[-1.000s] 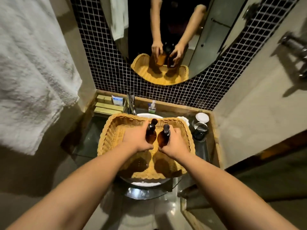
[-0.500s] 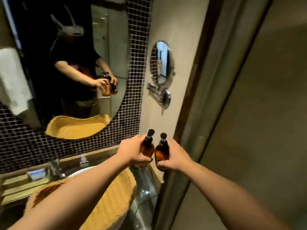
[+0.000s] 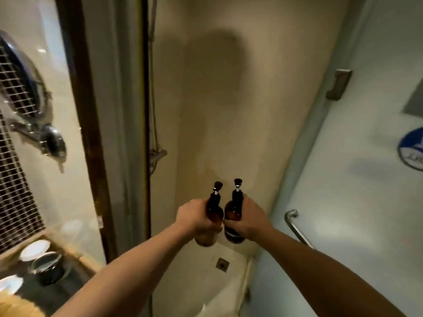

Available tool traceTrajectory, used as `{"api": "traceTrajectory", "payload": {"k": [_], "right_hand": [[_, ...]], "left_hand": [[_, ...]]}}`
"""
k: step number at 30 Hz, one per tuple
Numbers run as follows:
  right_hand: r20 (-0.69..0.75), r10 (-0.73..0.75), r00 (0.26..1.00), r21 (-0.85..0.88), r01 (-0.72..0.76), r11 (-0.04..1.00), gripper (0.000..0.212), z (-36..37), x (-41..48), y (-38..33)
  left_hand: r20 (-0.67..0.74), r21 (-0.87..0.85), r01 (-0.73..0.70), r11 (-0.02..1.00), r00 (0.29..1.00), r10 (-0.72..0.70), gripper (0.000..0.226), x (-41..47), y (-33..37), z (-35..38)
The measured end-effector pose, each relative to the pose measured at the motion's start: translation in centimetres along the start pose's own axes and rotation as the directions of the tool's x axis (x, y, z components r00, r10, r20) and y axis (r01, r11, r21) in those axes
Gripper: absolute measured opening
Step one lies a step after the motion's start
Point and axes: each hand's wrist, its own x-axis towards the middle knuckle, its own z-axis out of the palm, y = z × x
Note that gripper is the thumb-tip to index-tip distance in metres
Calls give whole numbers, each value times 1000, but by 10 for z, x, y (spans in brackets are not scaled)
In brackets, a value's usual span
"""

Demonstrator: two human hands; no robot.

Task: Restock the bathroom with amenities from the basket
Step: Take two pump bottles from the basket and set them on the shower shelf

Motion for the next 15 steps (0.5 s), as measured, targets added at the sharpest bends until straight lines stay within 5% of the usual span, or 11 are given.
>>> {"api": "traceTrajectory", "payload": {"k": [5,15], "right_hand": [[-42,46,998,70,-42,997,62,-16,52,58],[-50,113,992,197,-101,975,74,-18,164,118]], "left_hand": [[-22,-43,38,998,999,-39,51,76,42,17],[-60,-105,164,981,983,-171,69,190,39,22]]}}
